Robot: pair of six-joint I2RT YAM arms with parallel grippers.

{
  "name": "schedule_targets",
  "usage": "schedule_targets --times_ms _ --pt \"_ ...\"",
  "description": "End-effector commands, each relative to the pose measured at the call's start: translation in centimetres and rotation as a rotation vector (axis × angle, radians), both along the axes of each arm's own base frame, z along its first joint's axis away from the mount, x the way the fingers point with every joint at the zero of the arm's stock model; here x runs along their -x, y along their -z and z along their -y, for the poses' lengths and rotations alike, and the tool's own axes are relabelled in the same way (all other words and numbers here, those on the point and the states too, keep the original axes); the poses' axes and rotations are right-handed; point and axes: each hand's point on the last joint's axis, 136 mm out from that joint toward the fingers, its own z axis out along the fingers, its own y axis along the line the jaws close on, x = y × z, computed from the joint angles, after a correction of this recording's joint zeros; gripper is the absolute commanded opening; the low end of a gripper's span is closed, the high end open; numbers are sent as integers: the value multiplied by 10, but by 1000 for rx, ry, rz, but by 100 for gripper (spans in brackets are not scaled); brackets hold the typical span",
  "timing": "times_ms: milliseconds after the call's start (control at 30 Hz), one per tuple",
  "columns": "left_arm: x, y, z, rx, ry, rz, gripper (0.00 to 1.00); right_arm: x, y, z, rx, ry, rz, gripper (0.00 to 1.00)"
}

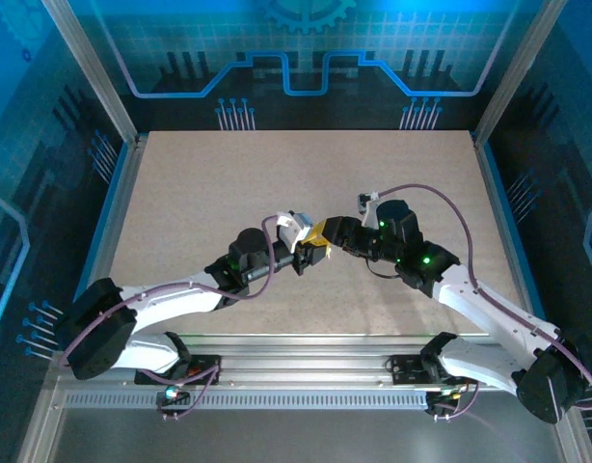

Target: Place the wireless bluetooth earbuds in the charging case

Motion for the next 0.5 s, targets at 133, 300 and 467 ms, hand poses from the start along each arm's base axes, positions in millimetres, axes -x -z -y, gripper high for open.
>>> schedule_targets --times_ms 133,300,467 --pt "-3 -17 4 43 -9 34 31 7 -11 0 -25 -37 56 45" --pt "-2 -23 5 57 -3 37 26 7 -11 0 -18 -43 60 47" --pt "2 -27 4 74 15 25 19 4 -20 4 34 -49 142 60"
